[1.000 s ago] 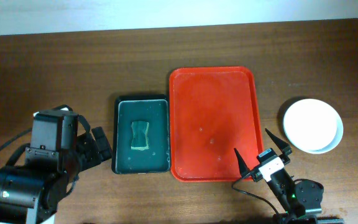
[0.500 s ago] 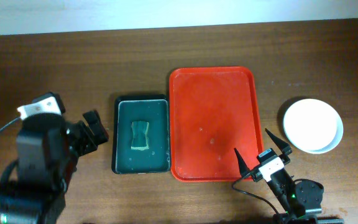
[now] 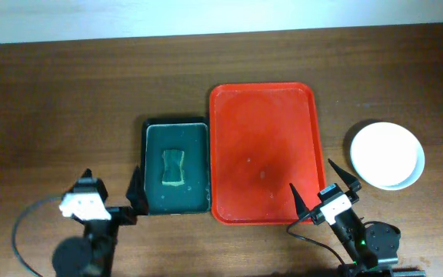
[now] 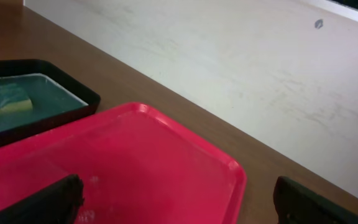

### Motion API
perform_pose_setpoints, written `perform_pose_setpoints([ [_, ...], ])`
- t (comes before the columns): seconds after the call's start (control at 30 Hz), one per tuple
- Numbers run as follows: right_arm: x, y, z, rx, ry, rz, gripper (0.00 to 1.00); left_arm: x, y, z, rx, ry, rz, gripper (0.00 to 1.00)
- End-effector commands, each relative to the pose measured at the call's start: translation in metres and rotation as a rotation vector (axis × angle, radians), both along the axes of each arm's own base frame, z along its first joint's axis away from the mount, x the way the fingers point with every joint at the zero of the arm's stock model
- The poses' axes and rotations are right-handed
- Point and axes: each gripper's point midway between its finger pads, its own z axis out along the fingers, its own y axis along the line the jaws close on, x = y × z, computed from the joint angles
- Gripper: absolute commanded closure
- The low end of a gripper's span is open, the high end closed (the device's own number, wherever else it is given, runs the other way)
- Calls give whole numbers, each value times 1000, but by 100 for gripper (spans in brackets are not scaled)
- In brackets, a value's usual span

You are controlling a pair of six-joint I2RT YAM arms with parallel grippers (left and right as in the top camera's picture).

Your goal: Clean dirty plates on tray and stack at the side

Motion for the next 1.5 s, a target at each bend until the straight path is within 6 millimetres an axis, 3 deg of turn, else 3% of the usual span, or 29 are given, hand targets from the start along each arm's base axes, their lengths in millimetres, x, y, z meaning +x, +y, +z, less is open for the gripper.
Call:
perform_pose_setpoints([
  [0.0, -1, 2, -2, 4, -1, 11, 2, -2, -2, -24, 24, -75, -18, 1],
  [0.23, -1, 2, -2, 4, -1, 12, 2, 14, -3, -73, 23, -86, -16, 1],
  [0.33, -1, 2, -2, 4, -1, 11, 2, 14, 0, -85, 29, -37, 1, 1],
  [1.47, -1, 2, -2, 4, -1, 11, 2, 13, 0, -89, 29, -19, 0, 1],
])
